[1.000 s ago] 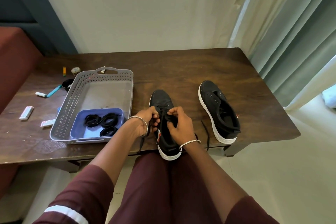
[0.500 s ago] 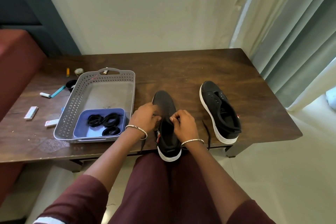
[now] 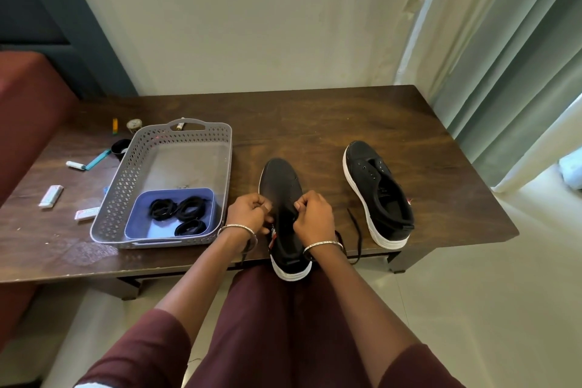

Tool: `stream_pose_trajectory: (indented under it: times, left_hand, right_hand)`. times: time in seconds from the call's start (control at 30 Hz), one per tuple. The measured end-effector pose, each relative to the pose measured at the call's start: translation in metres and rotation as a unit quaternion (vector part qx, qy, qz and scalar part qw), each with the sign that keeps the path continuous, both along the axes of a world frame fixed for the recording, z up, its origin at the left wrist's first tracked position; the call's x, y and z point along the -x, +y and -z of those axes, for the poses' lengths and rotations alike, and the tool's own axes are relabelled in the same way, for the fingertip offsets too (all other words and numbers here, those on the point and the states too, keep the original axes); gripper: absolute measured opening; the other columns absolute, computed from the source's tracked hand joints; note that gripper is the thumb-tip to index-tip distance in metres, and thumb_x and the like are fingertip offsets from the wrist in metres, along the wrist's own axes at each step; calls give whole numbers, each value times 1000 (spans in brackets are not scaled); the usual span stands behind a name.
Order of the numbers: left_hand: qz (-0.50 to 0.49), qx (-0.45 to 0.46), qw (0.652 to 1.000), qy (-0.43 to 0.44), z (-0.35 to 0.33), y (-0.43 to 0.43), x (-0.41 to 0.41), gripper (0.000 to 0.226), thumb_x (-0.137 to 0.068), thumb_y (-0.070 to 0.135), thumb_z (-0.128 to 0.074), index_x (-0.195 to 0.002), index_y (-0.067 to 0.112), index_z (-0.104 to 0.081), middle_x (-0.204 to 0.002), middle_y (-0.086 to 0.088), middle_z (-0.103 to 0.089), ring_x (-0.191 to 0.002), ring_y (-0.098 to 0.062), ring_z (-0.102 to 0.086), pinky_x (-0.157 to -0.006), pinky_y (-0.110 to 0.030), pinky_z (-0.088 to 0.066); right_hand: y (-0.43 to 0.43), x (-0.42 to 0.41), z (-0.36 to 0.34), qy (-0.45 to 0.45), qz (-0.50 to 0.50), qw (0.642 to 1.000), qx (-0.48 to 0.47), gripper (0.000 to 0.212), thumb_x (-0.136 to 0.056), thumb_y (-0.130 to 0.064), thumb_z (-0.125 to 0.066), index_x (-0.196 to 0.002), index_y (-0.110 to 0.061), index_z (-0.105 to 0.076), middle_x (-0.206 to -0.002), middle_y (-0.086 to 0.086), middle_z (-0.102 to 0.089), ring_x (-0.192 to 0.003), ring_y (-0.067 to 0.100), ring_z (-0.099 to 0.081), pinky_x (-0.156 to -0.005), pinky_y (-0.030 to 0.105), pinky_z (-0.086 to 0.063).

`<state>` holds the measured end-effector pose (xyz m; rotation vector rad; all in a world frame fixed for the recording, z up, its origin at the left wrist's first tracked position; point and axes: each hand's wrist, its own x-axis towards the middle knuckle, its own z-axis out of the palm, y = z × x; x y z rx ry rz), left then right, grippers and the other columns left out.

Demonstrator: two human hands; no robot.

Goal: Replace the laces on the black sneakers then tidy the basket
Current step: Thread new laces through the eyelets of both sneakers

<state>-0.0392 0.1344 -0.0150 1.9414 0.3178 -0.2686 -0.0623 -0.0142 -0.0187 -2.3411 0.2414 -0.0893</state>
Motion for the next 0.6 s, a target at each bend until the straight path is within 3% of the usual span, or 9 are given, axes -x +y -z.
stream_pose_trajectory:
  times: [0.13,0.27,0.6]
  left_hand:
    - [41,-65,997,-30,-8,2,-2,17,-89,17,-69,-74,24,-70,-66,0,-70,-66,-17,-64,-75,-35,-55]
    - [55,-102,993,-30,-12,5,-4,16,-82,38,-77,-69,29,-74,-72,-3,-73,-78,-25,-69,-80,-40,-57]
    - [45,-108,992,35,-33,-2,-3,16,-83,20,-78,-69,25,-75,-82,0,-74,-90,-19,-69,-86,-31,-55]
  right_hand:
    - [-3,2,-4,-8,-7,1000,9,6,-98,-11,-54,-95,-7,-58,-98,10,-64,-92,27,-59,-69,27,-31]
    - [-6,4,-7,-5,-20,1000,20,8,-99,-11,-52,-94,-8,-57,-98,11,-64,-91,30,-59,-67,29,-29]
    - [-11,3,-24,44,-56,995,72,12,-100,-16,-51,-89,-15,-47,-99,13,-66,-95,34,-61,-67,32,-32]
